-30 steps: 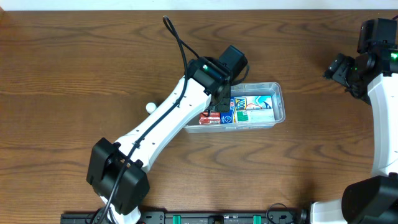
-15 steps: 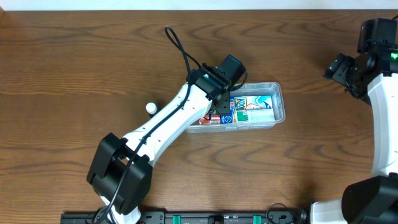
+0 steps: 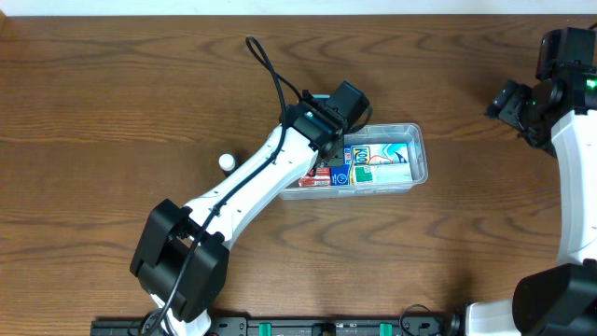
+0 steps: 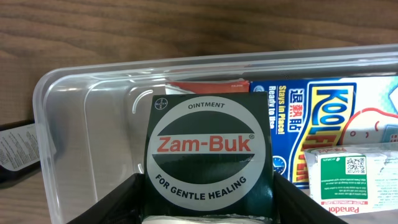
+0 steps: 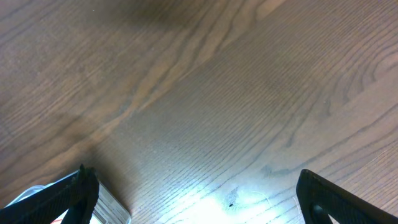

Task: Pack container
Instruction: 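Lower the Zam-Buk tin into the container beside the red box and release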

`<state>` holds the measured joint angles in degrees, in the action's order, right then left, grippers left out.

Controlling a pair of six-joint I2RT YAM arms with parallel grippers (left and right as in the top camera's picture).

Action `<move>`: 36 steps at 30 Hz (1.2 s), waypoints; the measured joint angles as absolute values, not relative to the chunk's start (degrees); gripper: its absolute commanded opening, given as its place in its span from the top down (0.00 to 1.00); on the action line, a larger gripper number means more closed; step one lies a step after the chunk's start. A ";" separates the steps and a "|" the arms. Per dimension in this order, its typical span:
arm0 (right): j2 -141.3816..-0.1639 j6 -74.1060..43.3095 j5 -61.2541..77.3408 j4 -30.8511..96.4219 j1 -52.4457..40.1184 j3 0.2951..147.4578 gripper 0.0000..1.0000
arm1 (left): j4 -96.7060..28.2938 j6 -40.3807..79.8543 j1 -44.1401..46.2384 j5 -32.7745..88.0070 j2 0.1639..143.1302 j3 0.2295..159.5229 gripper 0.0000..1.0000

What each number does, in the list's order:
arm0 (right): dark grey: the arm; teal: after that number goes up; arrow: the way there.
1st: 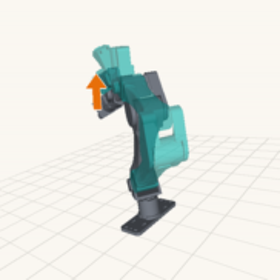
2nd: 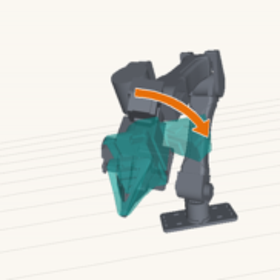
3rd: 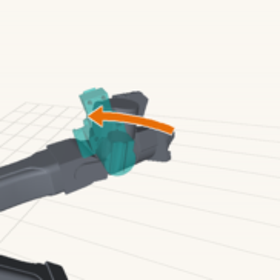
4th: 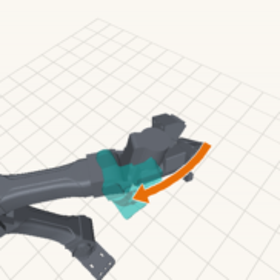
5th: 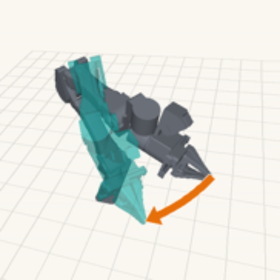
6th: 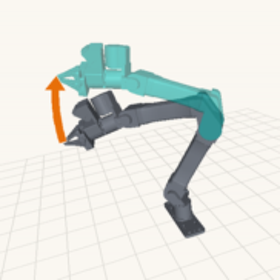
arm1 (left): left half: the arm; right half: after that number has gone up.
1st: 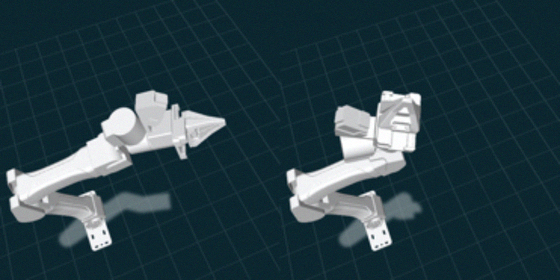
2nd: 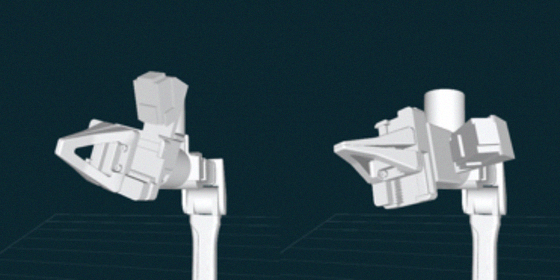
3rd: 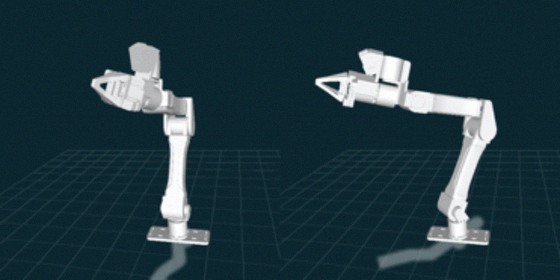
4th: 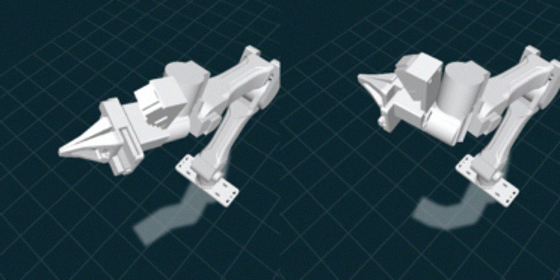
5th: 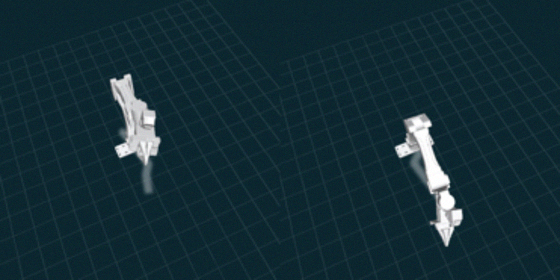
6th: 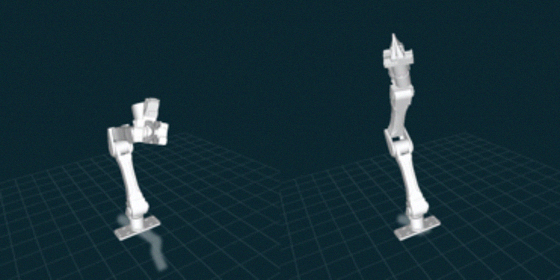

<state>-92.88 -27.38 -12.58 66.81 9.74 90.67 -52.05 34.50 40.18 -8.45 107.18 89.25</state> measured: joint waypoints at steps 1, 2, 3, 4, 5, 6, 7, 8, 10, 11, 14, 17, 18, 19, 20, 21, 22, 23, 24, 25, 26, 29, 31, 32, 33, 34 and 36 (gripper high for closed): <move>-92.88 -27.38 -12.58 66.81 9.76 90.67 0.01 | -52.01 34.50 40.18 -8.56 107.18 89.25 0.43; -92.88 -27.38 -12.58 66.81 9.74 90.65 0.01 | -52.03 34.50 40.18 -8.60 107.18 89.25 0.42; -92.88 -27.38 -12.58 66.81 9.74 90.67 0.01 | -52.01 34.50 40.18 -8.60 107.24 89.25 0.43; -92.88 -27.38 -12.58 66.81 9.74 90.67 0.01 | -52.01 34.50 40.18 -8.62 107.37 89.25 0.42; -92.88 -27.38 -12.58 66.81 9.74 90.67 0.01 | -52.01 34.50 40.18 -8.67 107.59 89.25 0.42; -92.88 -27.38 -12.58 66.81 9.74 90.67 0.01 | -52.01 34.50 40.18 -8.80 107.87 89.25 0.43; -92.88 -27.38 -12.58 66.81 9.74 90.67 0.01 | -52.01 34.50 40.18 -8.93 108.40 89.25 0.43; -92.88 -27.38 -12.58 66.81 9.74 90.67 0.01 | -51.99 34.50 40.18 -9.02 108.92 89.25 0.42; -92.88 -27.38 -12.58 66.81 9.74 90.67 0.01 | -51.92 34.50 40.18 -9.04 110.17 89.25 0.42; -92.88 -27.38 -12.58 66.81 9.74 90.67 0.01 | -51.92 34.50 40.18 -9.02 110.85 89.25 0.42; -92.88 -27.40 -12.58 66.81 9.74 90.67 0.01 | -51.86 34.50 40.18 -9.06 111.94 89.25 0.43; -92.88 -27.38 -12.58 66.81 9.74 90.67 0.01 | -51.79 34.50 40.23 -9.21 112.09 89.25 0.42; -92.88 -27.38 -12.58 66.81 9.74 90.67 0.01 | -51.72 34.50 40.25 -9.23 112.07 89.25 0.42; -92.88 -27.38 -12.58 66.81 9.74 90.67 0.01 | -51.64 34.50 40.29 -9.26 112.07 89.25 0.42; -92.88 -27.38 -12.58 66.81 9.74 90.65 0.01 | -51.55 34.50 40.32 -9.26 112.07 89.25 0.41; -92.88 -27.38 -12.58 66.81 9.74 90.67 0.01 | -51.55 34.50 40.34 -9.23 112.07 89.25 0.41; -92.88 -27.38 -12.58 66.81 9.74 90.67 0.01 | -51.55 34.50 40.34 -9.26 112.07 89.25 0.34; -92.88 -27.38 -12.60 66.81 9.74 90.67 0.01 | -51.53 34.39 40.36 -9.23 112.09 89.25 0.31; -92.88 -27.38 -12.58 66.81 9.74 90.67 0.01 | -51.55 34.35 40.36 -9.26 112.07 89.25 0.29; -92.88 -27.38 -12.58 66.81 9.74 90.67 0.01 | -51.53 34.41 40.36 -9.23 112.09 89.25 0.28; -92.88 -27.38 -12.58 66.81 9.74 90.67 0.01 | -51.48 34.52 40.36 -9.21 112.09 89.25 0.27; -92.88 -27.38 -12.58 66.81 9.74 90.67 0.01 | -51.42 34.48 40.36 -9.21 112.09 89.25 0.26; -92.88 -27.38 -12.58 66.81 9.74 90.67 0.01 | -51.40 34.50 40.36 -9.21 112.09 89.25 0.26; -92.88 -27.38 -12.58 66.81 9.74 90.67 0.01 | -51.40 34.50 40.36 -9.21 112.09 89.25 0.26; -92.88 -27.38 -12.58 66.81 9.74 90.67 0.01 | -51.40 34.50 40.36 -9.21 112.09 89.25 0.26; -92.88 -27.38 -12.58 66.81 9.74 90.67 0.01 | -51.40 34.50 40.36 -9.21 112.09 89.25 0.26; -92.88 -27.38 -12.58 66.81 9.74 90.67 0.01 | -51.40 34.50 40.36 -9.21 112.09 89.25 0.25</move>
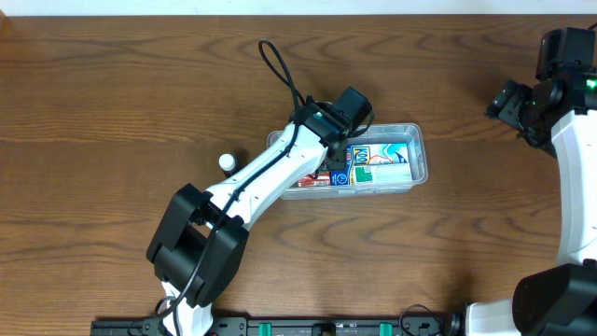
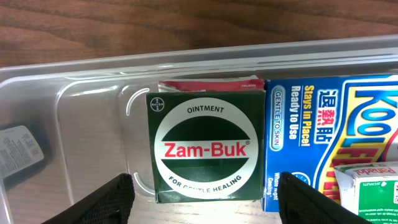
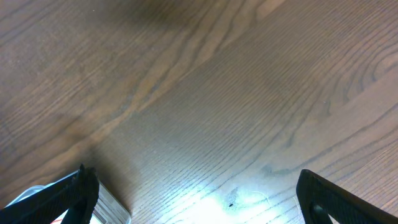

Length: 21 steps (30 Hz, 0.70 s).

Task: Pack container
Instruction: 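Lower the Zam-Buk tin into the container beside the red box and release, then raise the left gripper and move it toward the white bottle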

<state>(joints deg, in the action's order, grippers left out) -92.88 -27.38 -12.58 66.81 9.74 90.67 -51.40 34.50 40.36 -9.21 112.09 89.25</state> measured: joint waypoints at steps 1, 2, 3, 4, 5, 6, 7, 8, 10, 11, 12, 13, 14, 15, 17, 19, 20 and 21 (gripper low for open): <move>-92.88 -27.38 -12.58 66.81 9.74 90.67 0.01 | -51.40 34.50 40.36 -9.21 112.07 89.25 0.25; -92.88 -27.38 -12.58 66.81 9.74 90.67 0.01 | -51.40 34.50 40.36 -9.21 112.09 89.25 0.25; -92.88 -27.38 -12.58 66.81 9.74 90.67 0.01 | -51.40 34.50 40.36 -9.21 112.07 89.25 0.25; -92.88 -27.38 -12.58 66.81 9.74 90.67 0.01 | -51.51 34.50 40.36 -9.21 112.09 89.25 0.25; -92.88 -27.38 -12.58 66.81 9.74 90.65 0.01 | -51.90 34.48 40.36 -9.21 112.07 89.27 0.25; -92.88 -27.38 -12.58 66.81 9.74 90.65 0.01 | -52.58 34.50 40.36 -9.21 112.07 89.34 0.25; -92.88 -27.38 -12.58 66.81 9.74 90.67 0.01 | -53.25 34.50 40.36 -9.19 112.07 89.52 0.24; -92.88 -27.38 -12.58 66.81 9.74 90.67 0.01 | -54.26 34.50 40.36 -9.21 112.07 89.97 0.24; -92.88 -27.38 -12.58 66.81 9.74 90.65 0.01 | -56.01 34.26 40.36 -9.19 112.05 91.37 0.24; -92.88 -27.38 -12.58 66.81 9.74 90.67 0.01 | -57.08 34.06 40.36 -9.19 111.96 92.58 0.24; -92.88 -27.38 -12.60 66.81 9.74 90.67 0.01 | -57.54 34.00 40.36 -9.21 111.74 93.21 0.24; -92.88 -27.38 -12.58 66.81 9.74 90.67 0.01 | -58.50 33.74 40.36 -9.17 111.50 94.15 0.23; -92.88 -27.40 -12.60 66.81 9.74 90.67 0.01 | -59.42 33.30 40.36 -9.19 110.85 95.04 0.23; -92.88 -27.38 -12.58 66.81 9.74 90.67 0.01 | -60.31 32.91 40.36 -9.21 109.89 95.94 0.23; -92.88 -27.38 -12.58 66.81 9.74 90.67 0.01 | -61.43 32.38 40.32 -9.19 107.46 97.14 0.21; -92.88 -27.38 -12.58 66.81 9.74 90.67 0.01 | -62.22 31.83 40.03 -9.19 104.14 97.97 0.20; -92.88 -27.38 -12.58 66.78 9.74 90.67 0.01 | -62.70 31.66 39.68 -9.17 102.50 98.26 0.20; -92.88 -27.38 -12.58 66.81 9.74 90.67 0.01 | -63.18 31.55 39.09 -9.17 100.77 98.43 0.20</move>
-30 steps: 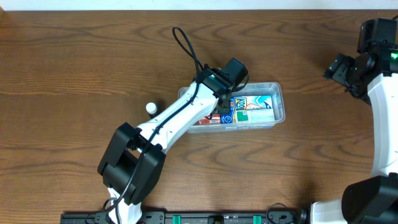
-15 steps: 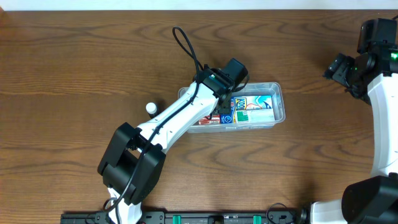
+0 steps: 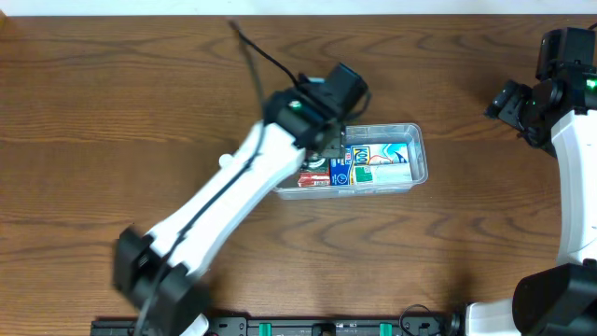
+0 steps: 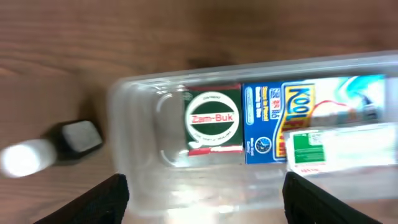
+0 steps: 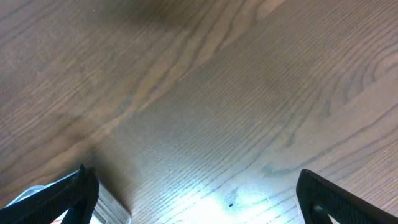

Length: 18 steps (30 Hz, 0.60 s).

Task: Pack container
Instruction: 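Raise the left gripper and move it toward the white bottle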

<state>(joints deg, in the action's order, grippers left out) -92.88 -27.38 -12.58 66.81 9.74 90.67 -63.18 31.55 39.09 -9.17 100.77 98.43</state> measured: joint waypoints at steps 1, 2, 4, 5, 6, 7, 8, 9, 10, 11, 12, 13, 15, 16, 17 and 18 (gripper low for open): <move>-92.88 -27.38 -12.58 66.81 9.74 90.67 0.01 | -63.81 31.46 38.09 -9.08 98.94 98.61 0.20; -92.88 -27.38 -12.58 66.81 9.74 90.67 0.01 | -64.62 31.42 36.71 -8.99 97.34 98.83 0.20; -92.88 -27.38 -12.58 66.81 9.74 90.67 0.01 | -66.24 31.27 33.19 -9.02 95.09 99.15 0.20; -92.88 -27.38 -12.58 66.81 9.74 90.67 0.01 | -67.11 31.20 31.27 -9.06 94.41 99.18 0.20; -92.88 -27.38 -12.58 66.81 9.74 90.67 0.01 | -67.88 31.05 29.39 -9.13 94.17 99.24 0.19; -92.88 -27.40 -12.58 66.81 9.74 90.67 0.01 | -68.79 31.00 27.42 -9.21 94.13 99.26 0.19; -92.88 -27.38 -12.58 66.81 9.74 90.67 0.01 | -69.71 30.96 25.39 -9.21 94.32 99.24 0.19; -92.88 -27.38 -12.58 66.81 9.74 90.67 0.01 | -70.37 30.81 23.44 -9.26 94.67 99.20 0.19; -92.88 -27.38 -12.58 66.81 9.74 90.67 0.01 | -70.70 30.74 21.80 -9.26 95.07 99.07 0.19; -92.88 -27.38 -12.58 66.81 9.74 90.67 0.01 | -71.13 30.61 20.25 -9.21 95.55 98.89 0.19; -92.88 -27.38 -12.58 66.81 9.74 90.67 0.01 | -71.66 30.57 19.18 -9.21 96.05 98.74 0.19; -92.88 -27.38 -12.58 66.81 9.74 90.67 0.01 | -72.10 30.46 18.17 -9.06 96.73 98.63 0.20; -92.88 -27.38 -12.58 66.81 9.74 90.67 0.01 | -72.58 30.17 16.45 -8.54 98.45 98.26 0.20; -92.88 -27.38 -12.58 66.81 9.74 90.67 0.01 | -72.82 30.15 15.86 -8.14 99.33 98.08 0.20; -92.88 -27.38 -12.58 66.81 9.74 90.67 0.01 | -73.12 30.13 15.33 -7.62 100.25 98.00 0.20; -92.88 -27.38 -12.58 66.81 9.74 90.67 0.01 | -73.28 30.11 14.72 -6.87 101.49 97.86 0.20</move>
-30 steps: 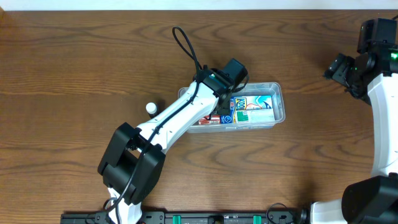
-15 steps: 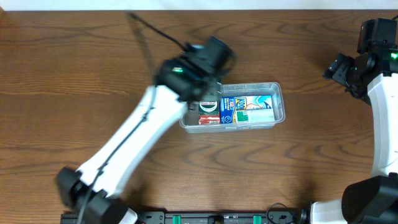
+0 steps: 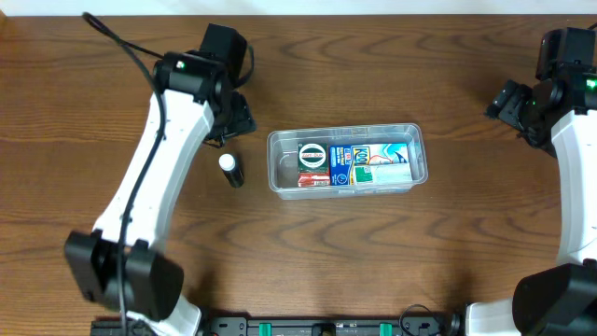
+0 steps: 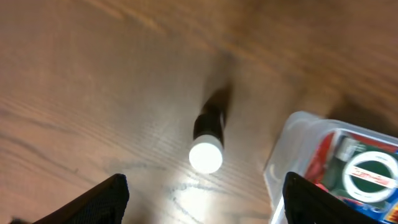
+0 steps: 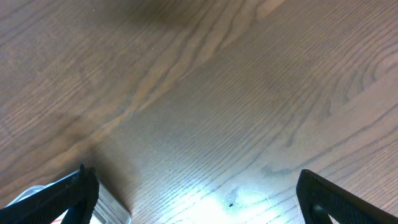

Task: Pack container
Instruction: 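Raise the left gripper and move it toward the white bottle, then lower and close the left gripper on the black-capped white bottle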

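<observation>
A clear plastic container (image 3: 415, 140) lies mid-table. In it are a dark green Zam-Buk box (image 3: 312, 156), a red pack (image 3: 313, 178), a blue cooling-patch box (image 3: 371, 151) and a green-and-white Panadol box (image 3: 384, 172). Left of the container a small black bottle (image 3: 231, 171) with a white cap lies on the wood. My left gripper (image 3: 234, 119) hangs open just beyond that bottle (image 4: 209, 130), which shows between and ahead of its fingers (image 4: 107, 198); the container's corner (image 4: 292, 149) is at the right. My right gripper (image 3: 505, 100) stays open over bare wood far right.
The wooden table (image 3: 392, 252) carries nothing else in view. In the right wrist view a clear plastic corner (image 5: 109, 209) shows at the lower left beside the left finger. My left arm (image 3: 154, 177) slants over the table's left half.
My left gripper was open above the container's left end; now it is left of the container, over the black bottle on the table. The right arm has not moved.
My left gripper held the Zam-Buk box low in the container's left end. Then the box lay in the container with the fingers open beside it. The gripper was then higher above the container, and now it is off to the left above the bottle.
</observation>
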`<state>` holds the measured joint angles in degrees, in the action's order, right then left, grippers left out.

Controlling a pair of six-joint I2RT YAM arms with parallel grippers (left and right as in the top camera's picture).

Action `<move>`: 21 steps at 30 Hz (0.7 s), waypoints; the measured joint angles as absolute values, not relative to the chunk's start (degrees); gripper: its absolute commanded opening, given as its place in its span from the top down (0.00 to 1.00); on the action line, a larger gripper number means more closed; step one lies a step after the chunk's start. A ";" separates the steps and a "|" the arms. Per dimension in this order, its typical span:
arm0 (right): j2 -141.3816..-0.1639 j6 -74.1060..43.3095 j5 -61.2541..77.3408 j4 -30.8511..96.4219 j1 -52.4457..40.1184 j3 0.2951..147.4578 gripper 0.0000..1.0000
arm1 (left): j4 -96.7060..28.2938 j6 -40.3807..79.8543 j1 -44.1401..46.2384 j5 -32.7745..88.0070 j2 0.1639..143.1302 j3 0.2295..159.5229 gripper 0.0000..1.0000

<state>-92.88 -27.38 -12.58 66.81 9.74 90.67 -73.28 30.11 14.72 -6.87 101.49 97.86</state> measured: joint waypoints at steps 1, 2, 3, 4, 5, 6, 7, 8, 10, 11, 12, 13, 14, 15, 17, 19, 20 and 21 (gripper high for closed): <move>-92.88 -27.40 -12.58 66.81 9.74 90.67 0.01 | -73.28 30.09 14.35 -6.22 102.30 97.73 0.20; -92.88 -27.40 -12.58 66.81 9.74 90.67 0.01 | -73.19 30.00 13.93 -5.48 103.33 97.32 0.20; -92.88 -27.38 -12.58 66.81 9.74 90.67 0.01 | -73.17 30.00 13.69 -4.78 103.94 96.86 0.20; -92.88 -27.38 -12.58 66.81 9.74 90.67 0.01 | -73.08 30.02 13.52 -4.27 104.62 96.16 0.20; -92.88 -27.38 -12.58 66.81 9.74 90.65 0.01 | -73.03 30.02 13.37 -3.81 105.10 95.50 0.20; -92.88 -27.38 -12.58 66.81 9.74 90.67 0.01 | -72.97 30.04 13.26 -3.38 105.56 94.83 0.20; -92.88 -27.38 -12.58 66.81 9.74 90.67 0.01 | -72.55 30.09 13.21 -3.09 105.80 94.04 0.20; -92.88 -27.38 -12.58 66.81 9.74 90.67 0.01 | -72.31 30.15 13.21 -2.87 105.91 93.47 0.20; -92.88 -27.38 -12.58 66.78 9.74 90.67 0.01 | -71.59 30.24 13.21 -2.66 105.91 92.05 0.20; -92.88 -27.38 -12.58 66.81 9.74 90.67 0.01 | -70.78 30.28 13.21 -2.44 105.91 91.18 0.20; -92.88 -27.40 -12.58 66.83 9.74 90.67 0.01 | -70.17 30.41 13.21 -2.13 105.91 90.28 0.20; -92.88 -27.38 -12.58 66.78 9.74 90.67 0.01 | -69.30 30.46 13.21 -1.74 105.91 89.36 0.20; -92.88 -27.38 -12.60 66.81 9.74 90.67 0.01 | -68.31 30.61 13.21 -1.45 105.91 88.25 0.21; -92.88 -27.40 -12.58 66.81 9.74 90.67 0.01 | -67.22 30.68 13.21 -1.13 105.91 87.22 0.25; -92.88 -27.38 -12.58 66.81 9.74 90.65 0.01 | -64.75 31.07 13.21 -0.10 105.91 84.84 0.25; -92.88 -27.38 -12.58 66.81 9.74 90.67 0.01 | -62.94 31.18 13.21 0.75 105.91 82.72 0.25; -92.88 -27.40 -12.58 66.81 9.74 90.67 0.01 | -62.37 31.24 13.21 0.99 105.91 82.02 0.25; -92.88 -27.38 -12.58 66.81 9.74 90.67 0.01 | -61.63 31.29 13.21 1.17 105.91 81.30 0.25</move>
